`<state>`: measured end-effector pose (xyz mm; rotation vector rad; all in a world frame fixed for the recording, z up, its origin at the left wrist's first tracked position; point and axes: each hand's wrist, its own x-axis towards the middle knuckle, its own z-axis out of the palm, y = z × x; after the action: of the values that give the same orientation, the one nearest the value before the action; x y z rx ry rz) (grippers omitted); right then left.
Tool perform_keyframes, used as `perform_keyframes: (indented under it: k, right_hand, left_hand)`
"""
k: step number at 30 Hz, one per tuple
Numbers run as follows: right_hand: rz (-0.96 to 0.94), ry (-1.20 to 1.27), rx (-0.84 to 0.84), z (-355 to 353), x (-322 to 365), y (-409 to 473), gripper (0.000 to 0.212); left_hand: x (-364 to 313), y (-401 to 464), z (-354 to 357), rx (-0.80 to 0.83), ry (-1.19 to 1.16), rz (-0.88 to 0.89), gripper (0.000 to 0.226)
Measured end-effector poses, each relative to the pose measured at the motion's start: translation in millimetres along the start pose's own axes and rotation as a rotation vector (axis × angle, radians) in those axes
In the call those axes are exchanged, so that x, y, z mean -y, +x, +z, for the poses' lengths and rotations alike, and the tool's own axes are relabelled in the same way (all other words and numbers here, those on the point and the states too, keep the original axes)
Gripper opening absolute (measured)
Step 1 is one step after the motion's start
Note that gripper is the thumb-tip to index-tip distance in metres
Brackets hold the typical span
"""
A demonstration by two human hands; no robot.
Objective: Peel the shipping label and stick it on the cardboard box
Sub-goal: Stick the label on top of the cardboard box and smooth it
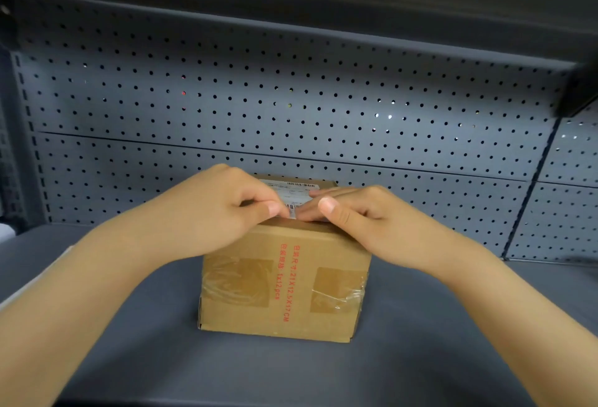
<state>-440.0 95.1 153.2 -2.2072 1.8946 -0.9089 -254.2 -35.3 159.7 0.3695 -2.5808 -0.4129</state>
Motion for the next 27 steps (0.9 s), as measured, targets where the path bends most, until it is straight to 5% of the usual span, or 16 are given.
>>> perform_keyframes:
  k: [6,13,20,27]
  right_hand:
    - [0.151,0.144,-0.058,-8.3,-4.5,-13.5,0.054]
    - [0.138,0.013,-0.133,0.6,8.6,-11.8,0.051]
    - [0.15,-0.019,-0.127,8.8,19.8,-14.7,0.054]
    - [0.302,-0.043,-0.233,0.3,22.2,-44.5,0.043]
  left_hand:
    - [28.4,-18.8,-9.9,-0.095,0.09,-0.031,0.031]
    - [18.3,-26.1,-17.5,-0.174,0.152,0.003,0.035]
    - [2.7,-23.3,2.4,-0.055,0.161,0.072,0.032]
    - [13.3,-47.4,-9.1,-0.112,0.157,0.036,0.032]
